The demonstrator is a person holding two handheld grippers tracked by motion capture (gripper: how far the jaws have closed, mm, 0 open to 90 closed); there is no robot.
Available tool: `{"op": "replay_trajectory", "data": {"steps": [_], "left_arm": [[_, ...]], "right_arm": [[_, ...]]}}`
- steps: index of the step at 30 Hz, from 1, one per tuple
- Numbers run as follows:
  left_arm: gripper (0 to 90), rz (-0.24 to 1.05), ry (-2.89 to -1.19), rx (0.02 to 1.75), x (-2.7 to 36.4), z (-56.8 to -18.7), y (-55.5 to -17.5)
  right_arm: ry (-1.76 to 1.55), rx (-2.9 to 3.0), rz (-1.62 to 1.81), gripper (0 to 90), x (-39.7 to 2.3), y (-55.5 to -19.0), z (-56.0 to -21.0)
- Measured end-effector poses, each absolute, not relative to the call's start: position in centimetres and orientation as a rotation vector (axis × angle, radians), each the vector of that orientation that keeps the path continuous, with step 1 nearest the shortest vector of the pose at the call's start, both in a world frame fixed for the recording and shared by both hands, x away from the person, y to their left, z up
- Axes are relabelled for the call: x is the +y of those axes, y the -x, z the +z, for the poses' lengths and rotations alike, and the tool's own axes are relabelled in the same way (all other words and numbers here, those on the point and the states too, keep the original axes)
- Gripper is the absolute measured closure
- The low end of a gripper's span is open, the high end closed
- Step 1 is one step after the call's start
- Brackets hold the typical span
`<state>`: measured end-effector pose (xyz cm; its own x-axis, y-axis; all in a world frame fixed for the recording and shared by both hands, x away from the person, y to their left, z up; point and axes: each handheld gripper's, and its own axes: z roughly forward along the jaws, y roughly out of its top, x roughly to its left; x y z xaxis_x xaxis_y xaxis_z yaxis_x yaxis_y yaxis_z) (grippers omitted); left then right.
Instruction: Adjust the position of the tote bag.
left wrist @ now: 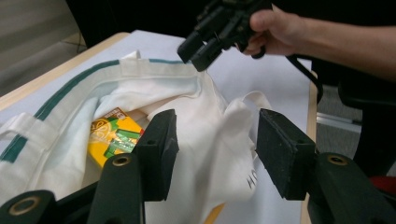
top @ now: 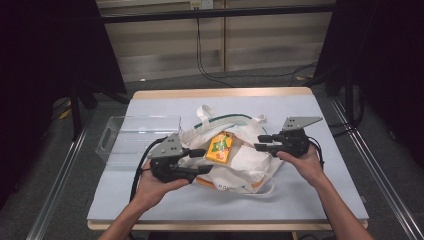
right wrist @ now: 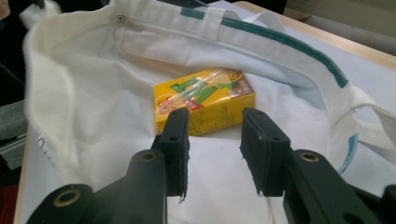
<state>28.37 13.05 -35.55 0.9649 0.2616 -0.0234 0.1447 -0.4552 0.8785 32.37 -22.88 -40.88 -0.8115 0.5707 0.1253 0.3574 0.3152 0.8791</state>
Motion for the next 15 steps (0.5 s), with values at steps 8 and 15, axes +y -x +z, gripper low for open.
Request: {"op": "replay_trajectory", "data": {"steps": [8,15], "left_arm": [[44.1,0.085,-2.228,0.215,9.2,-35.8,-28.9],[43.6,0.080,-2.392,0.182,7.5,-37.5,-29.5]], "right_arm": [[-0.875,2.376,1.470,63.1,-23.1,-34.1,-40.5],[-0.941,2.392,1.419,61.9,-23.7,-36.1,-41.4]]}}
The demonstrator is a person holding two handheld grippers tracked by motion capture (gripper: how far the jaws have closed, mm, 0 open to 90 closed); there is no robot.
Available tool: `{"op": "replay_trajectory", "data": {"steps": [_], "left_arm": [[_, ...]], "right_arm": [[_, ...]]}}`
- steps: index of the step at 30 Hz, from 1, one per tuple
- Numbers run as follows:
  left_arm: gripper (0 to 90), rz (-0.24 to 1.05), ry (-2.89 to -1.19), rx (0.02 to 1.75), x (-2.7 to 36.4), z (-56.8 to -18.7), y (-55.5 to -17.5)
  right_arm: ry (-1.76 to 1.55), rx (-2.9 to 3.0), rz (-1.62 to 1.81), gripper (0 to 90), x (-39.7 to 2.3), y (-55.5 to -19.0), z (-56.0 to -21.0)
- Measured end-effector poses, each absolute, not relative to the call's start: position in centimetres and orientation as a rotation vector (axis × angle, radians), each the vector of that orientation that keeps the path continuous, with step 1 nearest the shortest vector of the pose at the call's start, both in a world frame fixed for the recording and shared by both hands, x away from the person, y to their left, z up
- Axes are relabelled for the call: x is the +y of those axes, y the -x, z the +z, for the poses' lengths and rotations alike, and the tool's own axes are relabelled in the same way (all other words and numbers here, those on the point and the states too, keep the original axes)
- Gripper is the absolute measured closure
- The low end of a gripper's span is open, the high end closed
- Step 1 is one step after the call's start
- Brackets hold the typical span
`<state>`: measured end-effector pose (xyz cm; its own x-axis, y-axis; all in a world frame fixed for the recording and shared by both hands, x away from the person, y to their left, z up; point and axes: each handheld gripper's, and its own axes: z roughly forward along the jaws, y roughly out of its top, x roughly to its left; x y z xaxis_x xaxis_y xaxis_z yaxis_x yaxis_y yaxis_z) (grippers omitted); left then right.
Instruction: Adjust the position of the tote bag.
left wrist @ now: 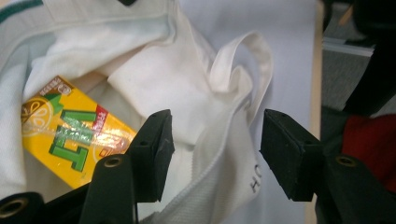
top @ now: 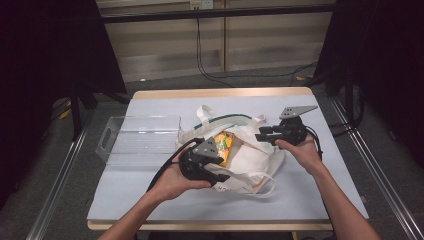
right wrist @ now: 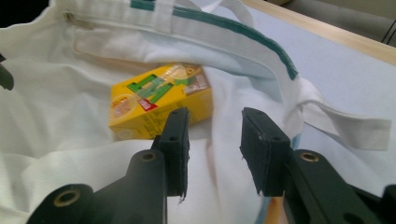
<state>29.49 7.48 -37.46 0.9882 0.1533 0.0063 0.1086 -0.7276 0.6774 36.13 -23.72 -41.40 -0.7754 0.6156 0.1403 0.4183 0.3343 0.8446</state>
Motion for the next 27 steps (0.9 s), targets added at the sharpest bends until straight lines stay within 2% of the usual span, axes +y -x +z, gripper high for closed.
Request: {"op": "replay_trajectory", "data": {"steps": [3,9,11,15,19,21,25,27], "left_arm": [[43.8,0.121,-2.456,0.174,7.1,-38.0,-29.4],[42.7,0.125,-2.509,0.148,6.8,-38.7,-29.3],[55.4,0.134,-2.494,0.152,7.0,-39.0,-29.3],[73.9,0.070,-2.485,0.141,7.4,-39.4,-29.1],[77.6,0.056,-2.472,0.114,7.5,-39.6,-28.6],[77.8,0.045,-2.480,0.104,7.7,-39.7,-28.1],[84.0,0.002,-2.488,0.064,8.2,-40.3,-26.8],[85.7,-0.018,-2.484,0.057,8.6,-40.9,-26.1]], "right_arm": [[-0.963,2.408,1.372,60.2,-23.8,-37.0,-41.3],[-0.980,2.410,1.296,55.6,-23.8,-38.5,-40.8],[-0.993,2.418,1.257,53.6,-23.8,-39.0,-41.1],[-1.038,2.437,1.198,50.3,-23.6,-39.9,-42.6],[-1.061,2.458,1.205,49.9,-22.9,-41.1,-43.6],[-1.058,2.466,1.196,55.0,-22.2,-41.7,-43.7],[-1.055,2.449,1.201,81.4,-21.6,-42.9,-43.3],[-1.087,2.438,1.203,82.9,-21.9,-43.6,-43.1]]}}
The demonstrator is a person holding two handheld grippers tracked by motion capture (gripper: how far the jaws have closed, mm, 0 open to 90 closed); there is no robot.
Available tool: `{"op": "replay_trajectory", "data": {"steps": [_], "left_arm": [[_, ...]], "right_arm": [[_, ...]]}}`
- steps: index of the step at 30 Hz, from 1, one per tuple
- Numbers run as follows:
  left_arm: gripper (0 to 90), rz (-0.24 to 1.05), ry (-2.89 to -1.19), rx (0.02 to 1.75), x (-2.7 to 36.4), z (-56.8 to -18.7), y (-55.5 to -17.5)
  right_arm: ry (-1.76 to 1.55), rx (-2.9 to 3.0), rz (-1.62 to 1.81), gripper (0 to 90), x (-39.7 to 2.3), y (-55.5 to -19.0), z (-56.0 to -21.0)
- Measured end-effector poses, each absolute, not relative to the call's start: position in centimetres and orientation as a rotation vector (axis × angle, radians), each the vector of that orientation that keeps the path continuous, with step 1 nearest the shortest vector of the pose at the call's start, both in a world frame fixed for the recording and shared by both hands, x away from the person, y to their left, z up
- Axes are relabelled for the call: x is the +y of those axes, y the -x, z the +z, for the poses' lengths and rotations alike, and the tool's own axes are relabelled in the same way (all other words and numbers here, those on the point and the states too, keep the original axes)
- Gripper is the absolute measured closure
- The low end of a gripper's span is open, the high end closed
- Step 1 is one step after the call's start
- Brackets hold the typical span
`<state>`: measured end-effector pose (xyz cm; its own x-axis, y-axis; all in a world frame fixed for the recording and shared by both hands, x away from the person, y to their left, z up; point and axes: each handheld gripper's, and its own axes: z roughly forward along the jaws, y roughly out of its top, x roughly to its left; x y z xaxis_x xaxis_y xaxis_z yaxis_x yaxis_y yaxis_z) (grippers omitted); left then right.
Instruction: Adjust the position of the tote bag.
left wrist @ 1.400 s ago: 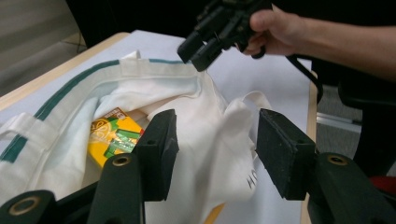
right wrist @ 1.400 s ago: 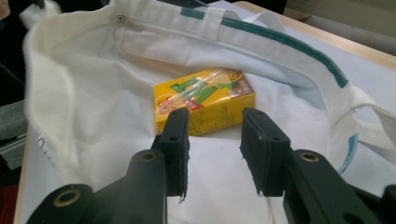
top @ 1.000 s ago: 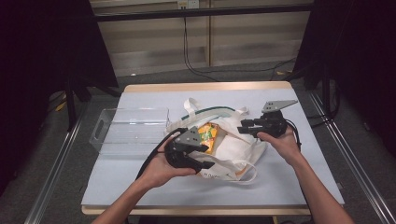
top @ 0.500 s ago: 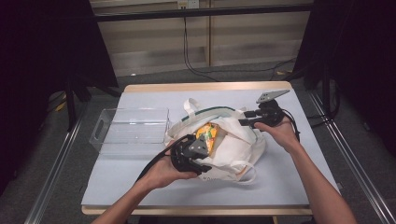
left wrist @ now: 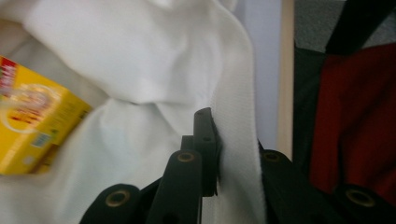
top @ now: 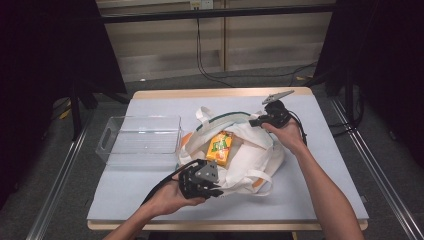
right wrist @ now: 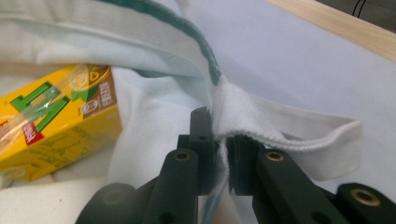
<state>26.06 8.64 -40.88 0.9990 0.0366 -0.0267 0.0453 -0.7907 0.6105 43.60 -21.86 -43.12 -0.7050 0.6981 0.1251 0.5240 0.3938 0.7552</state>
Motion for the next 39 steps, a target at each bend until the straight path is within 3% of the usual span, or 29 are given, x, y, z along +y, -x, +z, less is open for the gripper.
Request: {"op": "replay_trajectory", "data": {"steps": [22,25,26,27,30,35,39], "left_arm": [[87.7,-0.066,-2.476,0.086,9.6,-44.4,-24.2],[86.8,-0.092,-2.449,0.115,9.9,-44.3,-24.6],[85.3,-0.107,-2.449,0.126,10.0,-44.1,-24.6],[77.3,-0.116,-2.428,0.119,10.1,-44.0,-24.7],[70.9,-0.091,-2.394,0.153,10.2,-43.5,-24.8],[48.6,-0.071,-2.371,0.199,10.4,-42.7,-25.1],[44.3,-0.049,-2.326,0.234,10.9,-41.7,-25.6]], "right_arm": [[-1.252,2.406,1.085,83.5,-22.1,-46.5,-45.7],[-1.253,2.392,1.140,77.8,-22.5,-46.2,-45.6],[-1.245,2.384,1.132,75.2,-22.6,-46.0,-45.5],[-1.235,2.387,1.150,64.8,-22.8,-45.7,-45.2],[-1.219,2.376,1.152,60.0,-23.0,-45.3,-44.7],[-1.193,2.366,1.176,44.2,-23.1,-43.3,-43.7],[-1.174,2.335,1.234,41.2,-23.4,-42.1,-43.2]]}}
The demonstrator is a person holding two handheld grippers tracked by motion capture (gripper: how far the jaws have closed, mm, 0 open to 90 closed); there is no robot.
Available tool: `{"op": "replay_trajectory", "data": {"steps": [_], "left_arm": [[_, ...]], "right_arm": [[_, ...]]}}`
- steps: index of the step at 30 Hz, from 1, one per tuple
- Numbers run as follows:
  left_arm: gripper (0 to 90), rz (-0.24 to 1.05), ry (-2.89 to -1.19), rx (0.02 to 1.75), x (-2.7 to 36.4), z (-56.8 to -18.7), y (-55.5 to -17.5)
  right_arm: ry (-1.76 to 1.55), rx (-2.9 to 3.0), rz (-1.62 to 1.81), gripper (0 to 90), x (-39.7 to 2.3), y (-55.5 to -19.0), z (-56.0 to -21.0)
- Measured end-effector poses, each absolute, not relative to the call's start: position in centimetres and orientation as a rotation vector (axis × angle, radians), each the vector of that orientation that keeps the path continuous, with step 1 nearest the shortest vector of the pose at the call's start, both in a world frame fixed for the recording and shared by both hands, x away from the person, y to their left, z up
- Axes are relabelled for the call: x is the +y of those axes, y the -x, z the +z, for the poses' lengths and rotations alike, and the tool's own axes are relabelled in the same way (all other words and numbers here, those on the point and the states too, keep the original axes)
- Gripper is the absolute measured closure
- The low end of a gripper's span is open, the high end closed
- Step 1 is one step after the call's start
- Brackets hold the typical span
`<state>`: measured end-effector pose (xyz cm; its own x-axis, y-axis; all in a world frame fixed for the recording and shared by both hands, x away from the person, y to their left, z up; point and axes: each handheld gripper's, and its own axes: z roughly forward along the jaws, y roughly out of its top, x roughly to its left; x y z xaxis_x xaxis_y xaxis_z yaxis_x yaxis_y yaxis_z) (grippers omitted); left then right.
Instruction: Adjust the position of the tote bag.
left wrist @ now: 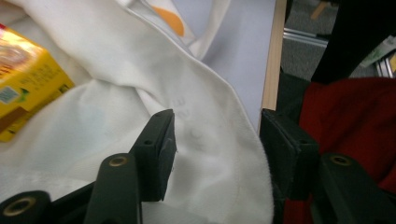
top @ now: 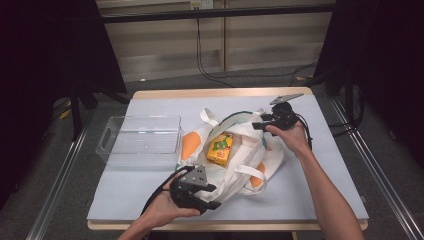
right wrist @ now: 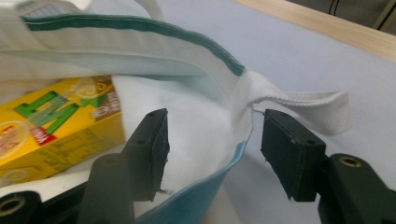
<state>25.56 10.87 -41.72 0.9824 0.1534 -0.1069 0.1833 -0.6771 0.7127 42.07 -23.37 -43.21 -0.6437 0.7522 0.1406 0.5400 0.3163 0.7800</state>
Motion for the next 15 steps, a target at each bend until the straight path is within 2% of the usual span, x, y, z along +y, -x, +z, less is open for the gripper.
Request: {"op": "replay_trajectory", "data": {"steps": [5,11,15], "left_arm": [[42.2,-0.034,-2.321,0.244,11.2,-40.5,-26.1],[49.5,-0.009,-2.279,0.267,11.4,-38.5,-27.2],[49.8,0.018,-2.277,0.316,12.0,-37.1,-28.1]], "right_arm": [[-1.081,2.351,1.248,39.5,-23.3,-40.5,-42.0],[-0.982,2.375,1.258,40.7,-23.1,-38.9,-40.6],[-0.917,2.430,1.275,43.7,-23.2,-38.1,-40.3]]}}
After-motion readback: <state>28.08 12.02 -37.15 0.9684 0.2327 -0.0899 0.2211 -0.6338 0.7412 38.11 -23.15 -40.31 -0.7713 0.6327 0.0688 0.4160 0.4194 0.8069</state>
